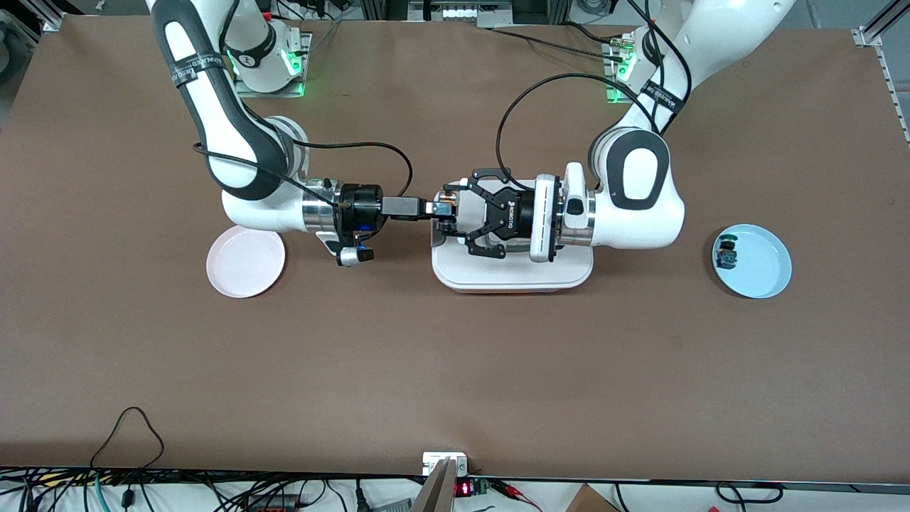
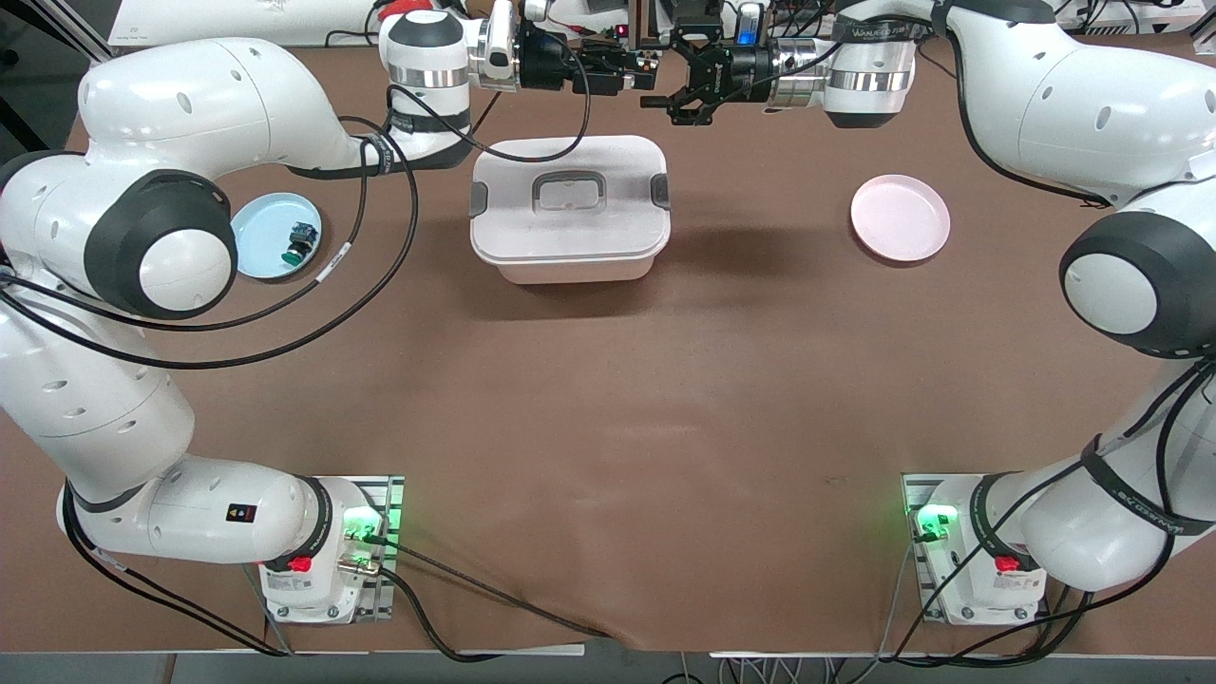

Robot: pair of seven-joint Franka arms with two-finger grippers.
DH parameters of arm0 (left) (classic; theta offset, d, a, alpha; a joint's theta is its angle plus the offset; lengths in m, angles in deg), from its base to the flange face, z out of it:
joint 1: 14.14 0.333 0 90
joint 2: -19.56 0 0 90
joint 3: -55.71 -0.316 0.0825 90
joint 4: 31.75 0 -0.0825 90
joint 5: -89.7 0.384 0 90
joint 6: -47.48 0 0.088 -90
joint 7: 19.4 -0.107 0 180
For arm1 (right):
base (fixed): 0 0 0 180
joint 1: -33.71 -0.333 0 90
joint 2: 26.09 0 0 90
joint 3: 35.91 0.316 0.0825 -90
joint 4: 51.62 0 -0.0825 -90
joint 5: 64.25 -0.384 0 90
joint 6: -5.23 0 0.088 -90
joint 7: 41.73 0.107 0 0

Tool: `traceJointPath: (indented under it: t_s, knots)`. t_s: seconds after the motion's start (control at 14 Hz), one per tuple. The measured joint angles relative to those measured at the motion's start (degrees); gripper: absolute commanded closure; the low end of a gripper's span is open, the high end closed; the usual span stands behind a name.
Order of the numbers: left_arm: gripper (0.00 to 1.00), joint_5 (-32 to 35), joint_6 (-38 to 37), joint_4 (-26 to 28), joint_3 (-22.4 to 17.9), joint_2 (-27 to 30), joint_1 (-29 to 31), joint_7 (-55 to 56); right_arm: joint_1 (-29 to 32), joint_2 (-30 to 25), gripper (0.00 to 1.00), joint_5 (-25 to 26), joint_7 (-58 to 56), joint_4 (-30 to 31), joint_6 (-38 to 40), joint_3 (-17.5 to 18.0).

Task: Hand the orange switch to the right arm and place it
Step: 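Close the right gripper on the switch beside the left gripper, then open the left gripper and withdraw it while the right gripper holds the switch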

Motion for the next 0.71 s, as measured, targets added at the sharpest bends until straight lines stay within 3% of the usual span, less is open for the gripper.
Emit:
traceJointPath:
  t_s: [0.07,0.21,0.29,0.36,0.43,0.71]
  knots:
    - [0.79,0.0,0.0,0.0,0.0,0.0,0.0,0.0,0.0,0.0,0.98,-0.2,0.0,-0.1,0.1,0.0]
    - [0.78,-0.2,0.0,0.1,0.0,-0.2,0.0,0.0,0.0,0.0,1.0,-0.3,0.0,-0.6,0.0,-0.1]
    - [0.72,-0.3,0.0,0.1,0.0,-0.2,0.0,0.1,0.0,0.0,1.0,-0.3,-0.3,-0.6,0.0,-0.1]
    - [0.29,-0.3,0.0,0.1,0.0,-0.2,0.0,0.1,0.0,0.0,1.0,-0.3,-0.3,-0.6,0.1,-0.1]
    - [0.0,-0.3,0.0,0.1,0.0,-0.2,0.0,0.1,0.0,0.0,1.0,-0.3,-0.4,-0.6,0.1,-0.1]
    - [0.0,-0.3,0.0,-0.2,0.0,-0.1,0.0,0.1,0.0,0.1,1.0,-0.3,-0.4,-0.6,0.0,-0.2]
